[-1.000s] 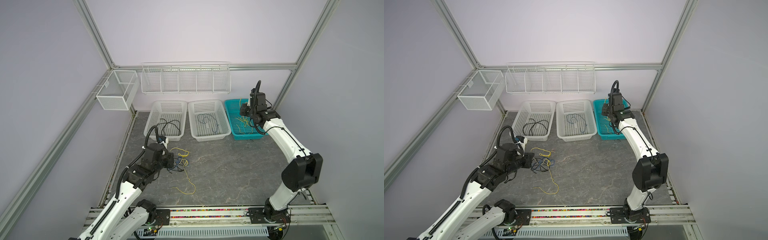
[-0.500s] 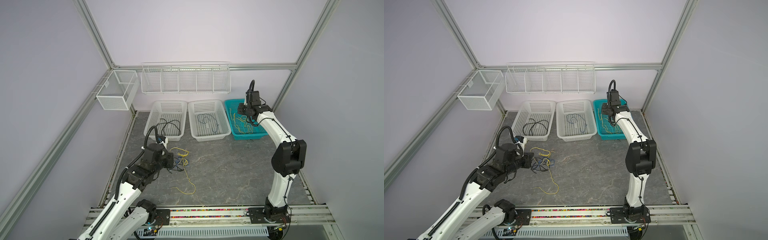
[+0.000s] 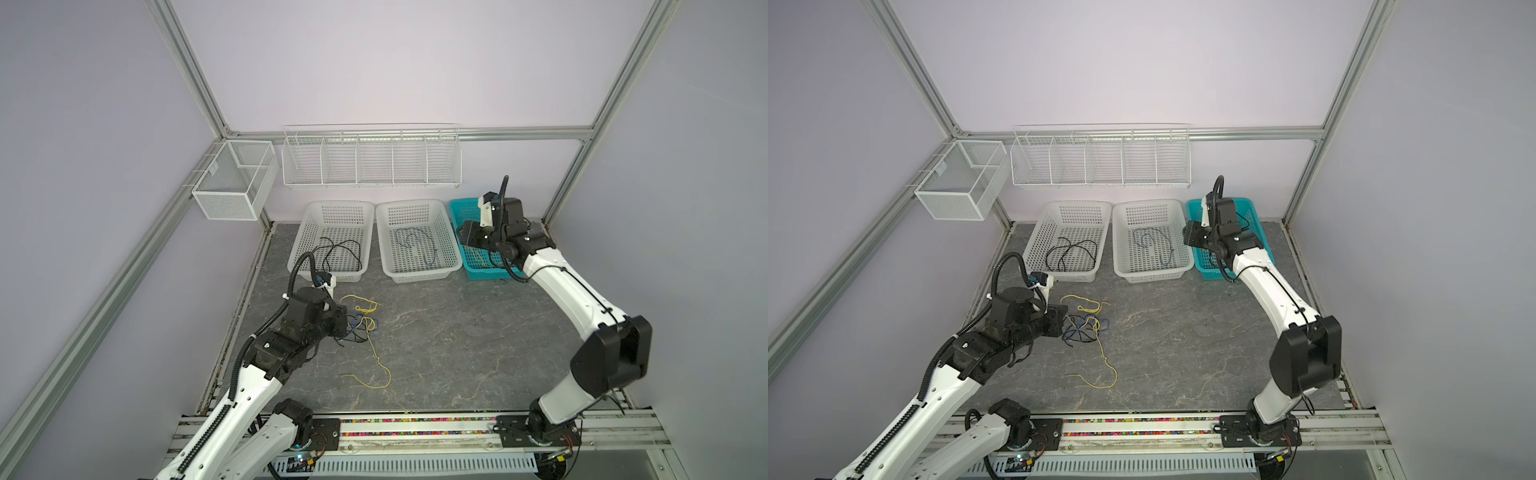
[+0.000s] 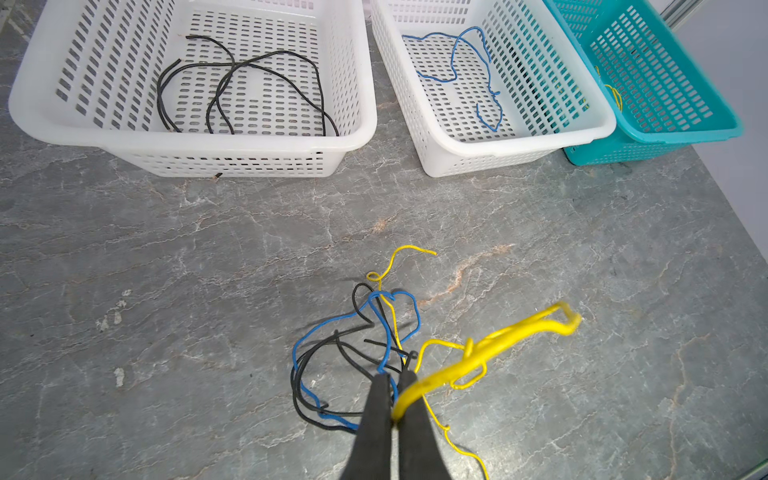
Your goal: Untangle the cables
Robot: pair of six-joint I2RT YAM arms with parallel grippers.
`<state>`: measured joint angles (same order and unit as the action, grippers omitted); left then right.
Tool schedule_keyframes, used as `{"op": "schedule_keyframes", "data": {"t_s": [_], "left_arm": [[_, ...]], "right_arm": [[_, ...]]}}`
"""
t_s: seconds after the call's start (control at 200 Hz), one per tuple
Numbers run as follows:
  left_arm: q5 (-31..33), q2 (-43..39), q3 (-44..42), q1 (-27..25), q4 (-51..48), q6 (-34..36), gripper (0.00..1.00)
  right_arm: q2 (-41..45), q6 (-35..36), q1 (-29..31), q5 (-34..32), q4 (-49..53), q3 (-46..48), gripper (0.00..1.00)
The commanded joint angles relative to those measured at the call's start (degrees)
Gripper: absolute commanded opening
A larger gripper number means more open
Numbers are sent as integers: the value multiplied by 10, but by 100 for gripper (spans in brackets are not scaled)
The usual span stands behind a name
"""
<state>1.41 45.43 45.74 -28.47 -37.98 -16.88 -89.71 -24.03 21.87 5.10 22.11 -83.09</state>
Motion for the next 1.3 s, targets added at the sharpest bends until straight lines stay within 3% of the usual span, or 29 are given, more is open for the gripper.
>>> {"op": "schedule_keyframes", "data": {"t_s": [0.0,0.235,0.525,0.76,1.015,1.295], "left_arm": [[4,-13,0,-2,7,8,0],[9,-27,0,-4,8,7,0],[15,-46,-3,-9,10,7,0],[28,-50,-2,-19,6,9,0],[32,-50,-1,-20,6,11,0],[38,-52,-1,-21,5,11,0]], "right_arm": [[50,-18,66,104,-70,90,58],[106,-14,230,82,-152,259,59],[2,-28,388,-11,-227,298,58],[-111,-51,441,-56,-265,269,57],[-163,-62,467,-121,-245,250,54],[-180,-64,481,-144,-238,252,36]]}}
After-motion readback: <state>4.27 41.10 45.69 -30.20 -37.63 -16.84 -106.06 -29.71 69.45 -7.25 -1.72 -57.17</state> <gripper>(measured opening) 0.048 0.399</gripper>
